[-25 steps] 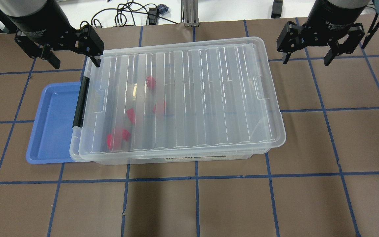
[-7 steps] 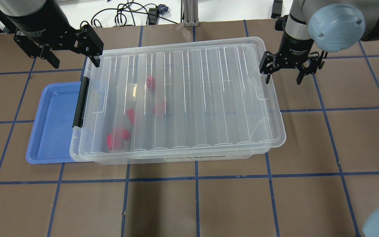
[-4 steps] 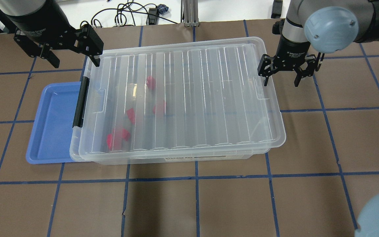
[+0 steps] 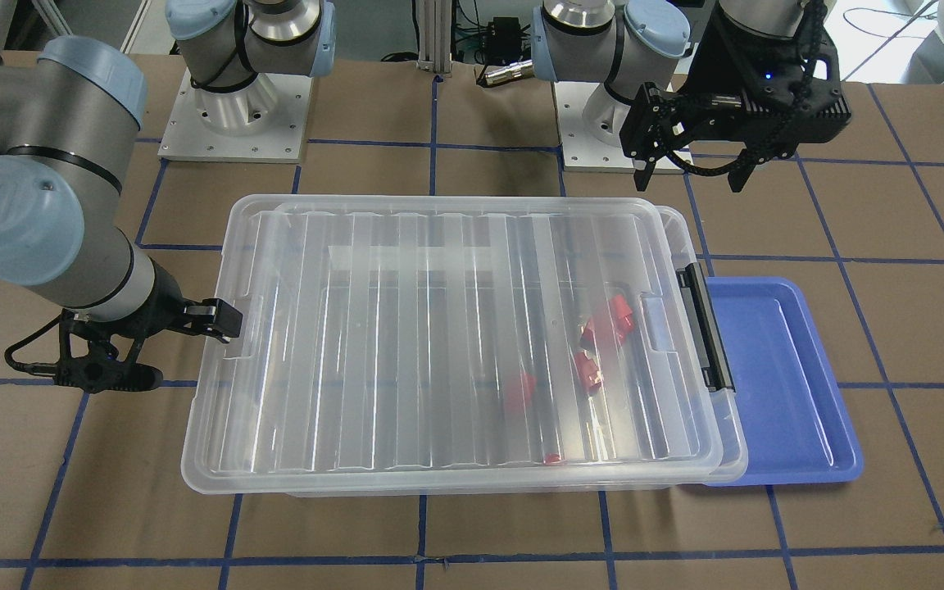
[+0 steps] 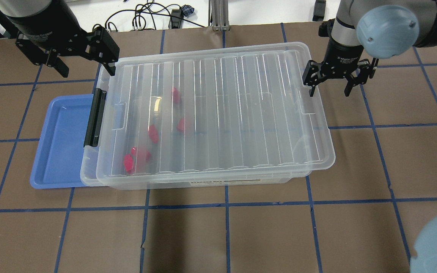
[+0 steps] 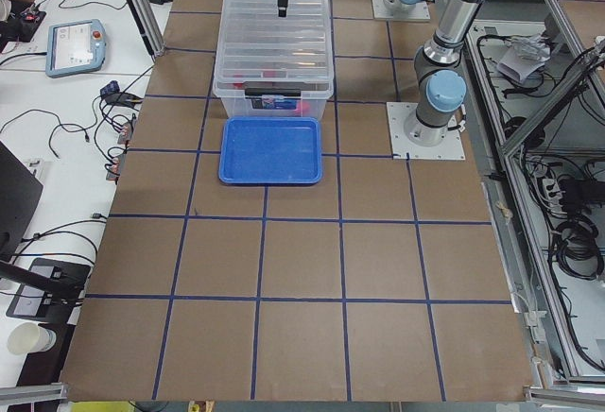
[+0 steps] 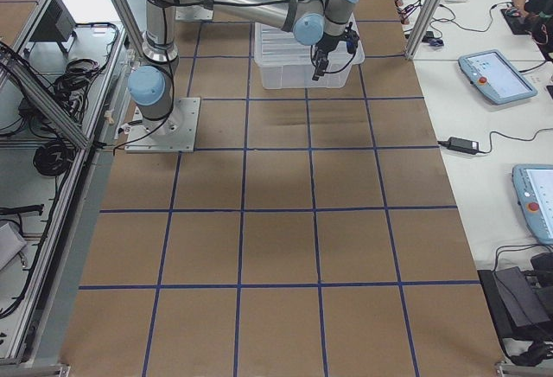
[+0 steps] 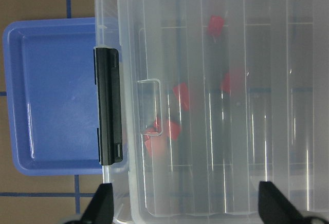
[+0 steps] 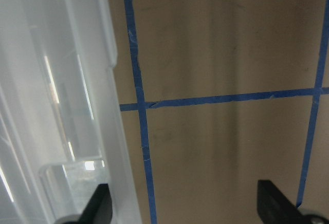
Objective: Place red block in blue tray from box
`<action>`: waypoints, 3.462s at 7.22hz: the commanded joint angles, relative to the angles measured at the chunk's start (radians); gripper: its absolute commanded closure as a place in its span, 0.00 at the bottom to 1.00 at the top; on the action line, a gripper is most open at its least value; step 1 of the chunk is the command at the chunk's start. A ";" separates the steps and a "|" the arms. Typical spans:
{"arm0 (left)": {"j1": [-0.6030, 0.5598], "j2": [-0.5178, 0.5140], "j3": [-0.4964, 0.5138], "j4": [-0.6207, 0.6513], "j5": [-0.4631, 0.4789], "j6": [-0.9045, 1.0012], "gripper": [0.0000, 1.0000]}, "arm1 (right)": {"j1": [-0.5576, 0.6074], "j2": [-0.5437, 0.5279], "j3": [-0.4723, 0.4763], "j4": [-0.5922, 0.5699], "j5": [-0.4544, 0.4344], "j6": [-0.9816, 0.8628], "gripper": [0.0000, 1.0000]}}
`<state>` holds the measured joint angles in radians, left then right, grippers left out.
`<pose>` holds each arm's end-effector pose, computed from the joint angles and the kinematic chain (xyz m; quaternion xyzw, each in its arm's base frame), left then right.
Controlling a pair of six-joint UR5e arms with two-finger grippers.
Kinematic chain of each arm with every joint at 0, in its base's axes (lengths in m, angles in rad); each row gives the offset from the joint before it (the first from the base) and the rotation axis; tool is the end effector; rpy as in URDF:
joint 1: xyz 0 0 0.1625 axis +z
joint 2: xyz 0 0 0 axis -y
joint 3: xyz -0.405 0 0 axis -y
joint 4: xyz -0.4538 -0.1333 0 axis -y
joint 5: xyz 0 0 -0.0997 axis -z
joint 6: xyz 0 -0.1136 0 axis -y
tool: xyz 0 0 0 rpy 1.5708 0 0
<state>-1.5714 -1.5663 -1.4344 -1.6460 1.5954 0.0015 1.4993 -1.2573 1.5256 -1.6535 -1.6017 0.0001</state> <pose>-0.1308 -0.5543 0.5244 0.0006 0.9994 -0.0328 0.0123 0.0838 -0.6471 0.2975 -0.0342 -0.9950 -0.0931 0.0121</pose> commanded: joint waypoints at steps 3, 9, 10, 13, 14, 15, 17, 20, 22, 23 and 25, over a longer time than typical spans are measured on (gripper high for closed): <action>0.001 0.000 -0.003 0.000 0.001 0.000 0.00 | -0.057 0.001 0.002 -0.035 -0.007 -0.087 0.00; -0.002 -0.006 -0.004 0.000 0.003 -0.017 0.00 | -0.139 -0.001 -0.004 -0.048 -0.049 -0.166 0.00; -0.004 -0.021 -0.004 0.002 0.002 -0.020 0.00 | -0.160 -0.001 -0.001 -0.055 -0.049 -0.189 0.00; -0.015 -0.069 -0.033 0.047 0.000 -0.028 0.00 | -0.185 0.001 -0.001 -0.091 -0.119 -0.271 0.00; -0.015 -0.080 -0.062 0.101 -0.003 -0.037 0.00 | -0.203 0.001 -0.002 -0.091 -0.119 -0.299 0.00; -0.013 -0.101 -0.101 0.150 0.000 -0.091 0.00 | -0.220 0.001 -0.004 -0.091 -0.119 -0.327 0.00; -0.006 -0.116 -0.229 0.309 -0.046 -0.155 0.00 | -0.237 0.001 0.001 -0.092 -0.121 -0.353 0.00; -0.006 -0.149 -0.392 0.506 -0.040 -0.231 0.00 | -0.274 -0.001 0.001 -0.109 -0.122 -0.405 0.00; -0.006 -0.181 -0.472 0.645 -0.044 -0.244 0.00 | -0.271 -0.013 -0.005 -0.101 -0.123 -0.396 0.00; -0.006 -0.202 -0.477 0.656 -0.046 -0.250 0.00 | -0.269 -0.026 -0.015 -0.092 -0.115 -0.390 0.00; -0.012 -0.233 -0.480 0.699 -0.046 -0.320 0.00 | -0.266 -0.049 -0.088 0.001 -0.107 -0.390 0.00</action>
<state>-1.5803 -1.7799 -1.9092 -0.9759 1.5496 -0.2832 1.2308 -1.2899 1.4829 -1.7148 -1.7165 -0.3907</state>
